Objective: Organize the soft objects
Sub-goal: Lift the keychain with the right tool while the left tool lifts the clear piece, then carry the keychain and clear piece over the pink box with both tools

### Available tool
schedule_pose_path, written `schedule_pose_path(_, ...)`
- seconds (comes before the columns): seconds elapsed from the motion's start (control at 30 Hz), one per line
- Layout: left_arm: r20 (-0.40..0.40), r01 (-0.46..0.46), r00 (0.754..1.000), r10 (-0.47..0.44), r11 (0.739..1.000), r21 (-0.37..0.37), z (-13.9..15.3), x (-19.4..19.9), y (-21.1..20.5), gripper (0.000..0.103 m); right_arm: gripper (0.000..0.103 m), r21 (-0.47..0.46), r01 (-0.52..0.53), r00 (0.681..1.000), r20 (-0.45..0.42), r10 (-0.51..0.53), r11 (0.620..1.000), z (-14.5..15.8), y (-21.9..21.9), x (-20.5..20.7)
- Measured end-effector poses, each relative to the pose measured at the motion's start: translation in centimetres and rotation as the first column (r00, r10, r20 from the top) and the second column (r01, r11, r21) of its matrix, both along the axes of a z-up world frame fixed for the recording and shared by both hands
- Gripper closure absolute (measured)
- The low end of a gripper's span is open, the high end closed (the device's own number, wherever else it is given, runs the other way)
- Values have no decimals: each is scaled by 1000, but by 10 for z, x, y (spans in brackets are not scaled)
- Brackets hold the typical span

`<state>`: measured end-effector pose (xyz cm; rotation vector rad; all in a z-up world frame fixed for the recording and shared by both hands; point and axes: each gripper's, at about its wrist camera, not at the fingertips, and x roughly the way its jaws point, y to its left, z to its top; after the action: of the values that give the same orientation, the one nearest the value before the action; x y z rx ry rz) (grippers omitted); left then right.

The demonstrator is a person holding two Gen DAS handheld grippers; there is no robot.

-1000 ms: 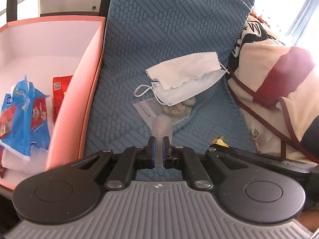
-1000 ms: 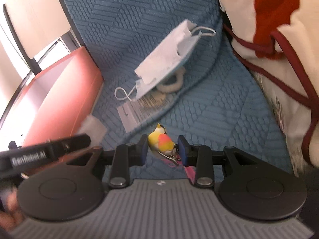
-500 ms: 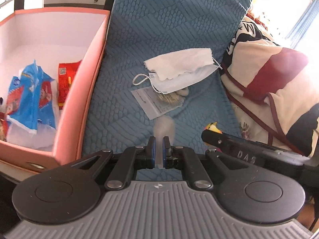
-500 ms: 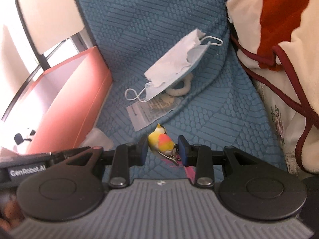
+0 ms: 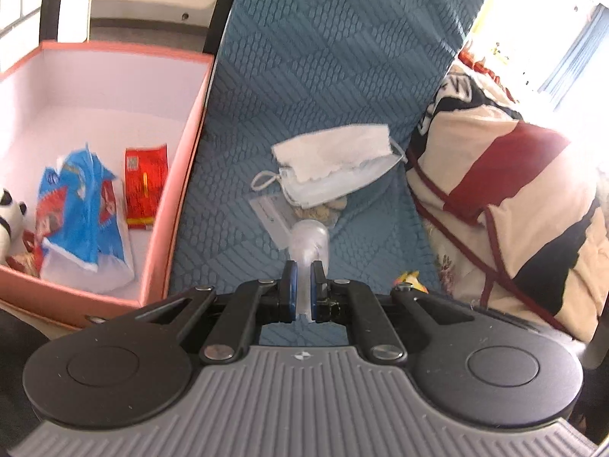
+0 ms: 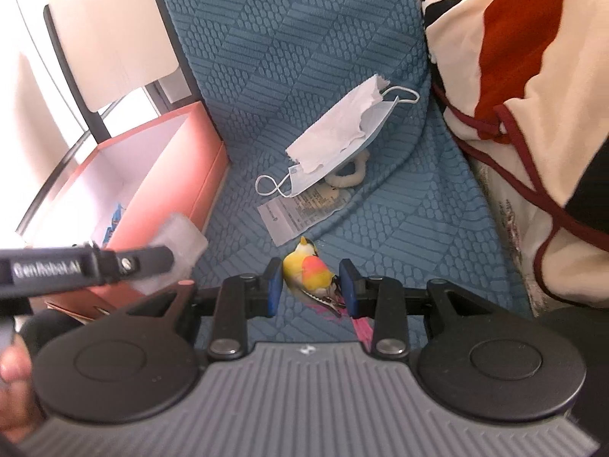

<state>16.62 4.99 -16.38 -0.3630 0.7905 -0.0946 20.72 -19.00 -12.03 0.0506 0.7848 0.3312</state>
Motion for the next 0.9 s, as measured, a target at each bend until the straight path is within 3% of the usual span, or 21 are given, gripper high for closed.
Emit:
schedule_pose_path(0.17, 31, 32, 999, -33, 999, 29, 20, -9, 0, 95, 67, -5, 18, 1000, 19, -18, 1000, 12, -1, -11)
schedule_pose_path(0.53, 56, -8, 998, 6, 999, 39, 39, -26, 25, 95, 67, -16, -10, 998, 65, 11, 1000, 32, 20, -22)
schedule_pose_path(0.9, 87, -134, 988, 128, 989, 67, 57, -52, 79, 95, 67, -2, -157, 982, 107, 157, 988, 49, 80, -36)
